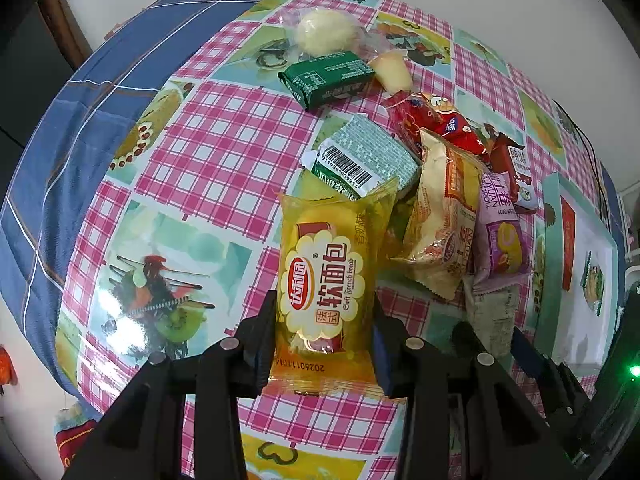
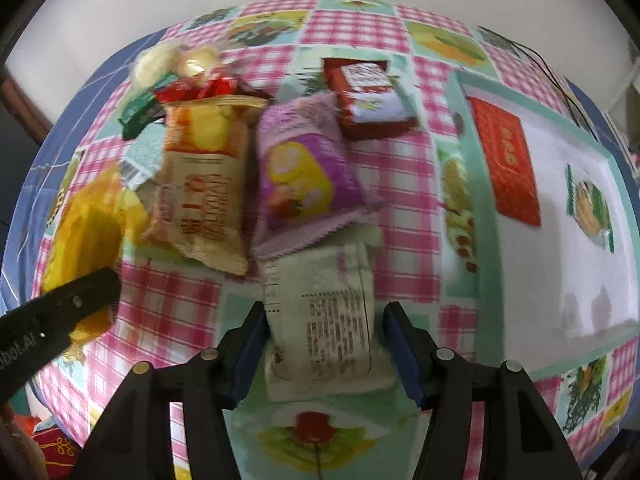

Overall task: Organize snacks
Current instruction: 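Lift both held snacks off the table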

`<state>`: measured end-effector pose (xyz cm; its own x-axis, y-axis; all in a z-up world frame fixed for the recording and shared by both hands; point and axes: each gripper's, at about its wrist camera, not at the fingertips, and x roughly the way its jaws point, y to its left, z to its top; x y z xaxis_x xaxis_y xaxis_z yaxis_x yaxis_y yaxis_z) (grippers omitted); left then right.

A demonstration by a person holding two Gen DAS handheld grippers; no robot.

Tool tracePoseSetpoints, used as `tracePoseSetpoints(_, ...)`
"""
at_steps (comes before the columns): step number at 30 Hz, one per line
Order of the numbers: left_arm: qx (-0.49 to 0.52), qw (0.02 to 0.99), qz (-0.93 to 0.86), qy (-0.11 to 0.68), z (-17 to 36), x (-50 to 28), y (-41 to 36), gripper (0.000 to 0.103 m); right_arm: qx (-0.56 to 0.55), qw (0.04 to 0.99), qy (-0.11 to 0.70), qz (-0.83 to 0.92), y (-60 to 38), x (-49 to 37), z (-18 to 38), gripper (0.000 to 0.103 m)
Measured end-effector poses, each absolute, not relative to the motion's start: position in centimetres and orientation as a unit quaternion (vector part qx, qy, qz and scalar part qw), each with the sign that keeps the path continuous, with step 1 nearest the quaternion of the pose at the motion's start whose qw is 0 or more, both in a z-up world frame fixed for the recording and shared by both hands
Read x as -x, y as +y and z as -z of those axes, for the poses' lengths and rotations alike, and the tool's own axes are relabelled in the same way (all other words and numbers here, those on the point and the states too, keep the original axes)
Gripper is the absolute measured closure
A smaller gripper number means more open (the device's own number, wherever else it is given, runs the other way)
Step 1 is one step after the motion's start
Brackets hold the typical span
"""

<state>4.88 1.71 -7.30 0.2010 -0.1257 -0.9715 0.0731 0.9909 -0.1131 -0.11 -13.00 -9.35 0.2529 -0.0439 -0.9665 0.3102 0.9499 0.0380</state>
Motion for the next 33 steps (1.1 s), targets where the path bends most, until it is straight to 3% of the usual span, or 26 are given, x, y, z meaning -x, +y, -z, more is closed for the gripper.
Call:
tracePoseSetpoints(9,0.017,0.772,0.067,0.632,7.6,-4.9,1.2,0.061,-0.100,0.780,0.609,0.102,-13.6,1.2,9.5,0.042)
tracePoseSetpoints(12,0.018,0.771,0.067,0.633,7.7,-4.8,1.2,0.061,-0.102,0.783,0.606,0.095,-13.3,1.9,9.5,0.049)
tracePoseSetpoints(20,0.021,0.771,0.069,0.633,7.6,-4.9,1.4,0.061,-0.121,0.785,0.602,0.081,-13.2,2.4,8.0,0.050)
tracePoseSetpoints(33,0.041,0.800,0.072,0.594,4.5,-4.5,2.1,0.061,-0.168,0.826,0.534,0.062,-14.5,4.6,2.7,0.050)
